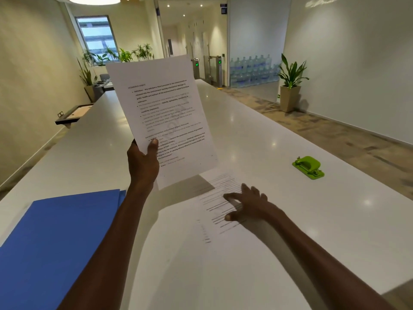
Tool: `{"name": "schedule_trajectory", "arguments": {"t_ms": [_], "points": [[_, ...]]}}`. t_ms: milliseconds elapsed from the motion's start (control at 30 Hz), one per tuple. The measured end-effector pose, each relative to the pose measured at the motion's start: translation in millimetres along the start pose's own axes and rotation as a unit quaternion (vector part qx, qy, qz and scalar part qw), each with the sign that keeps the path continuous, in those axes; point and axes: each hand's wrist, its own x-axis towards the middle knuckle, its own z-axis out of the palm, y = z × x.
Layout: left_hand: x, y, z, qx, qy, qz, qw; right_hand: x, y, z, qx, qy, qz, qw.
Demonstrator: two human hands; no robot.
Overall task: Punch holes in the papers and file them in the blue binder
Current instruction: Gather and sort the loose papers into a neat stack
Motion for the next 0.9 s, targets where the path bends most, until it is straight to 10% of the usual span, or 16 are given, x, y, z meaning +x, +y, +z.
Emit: {"name": "schedule_trajectory", "arguments": {"t_ms": [467,900], "points": [[3.3,-12.6,1.0,0.014,0.007,-0.003,1.000,11.3,34.4,-41.5,-0.019,0.095,0.231,0.968],[0.8,-24.9,-3.3,0.027,0.022,-0.015,0.999,24.9,38.0,-48.4,0.007,0.078,0.260,0.963]]}}
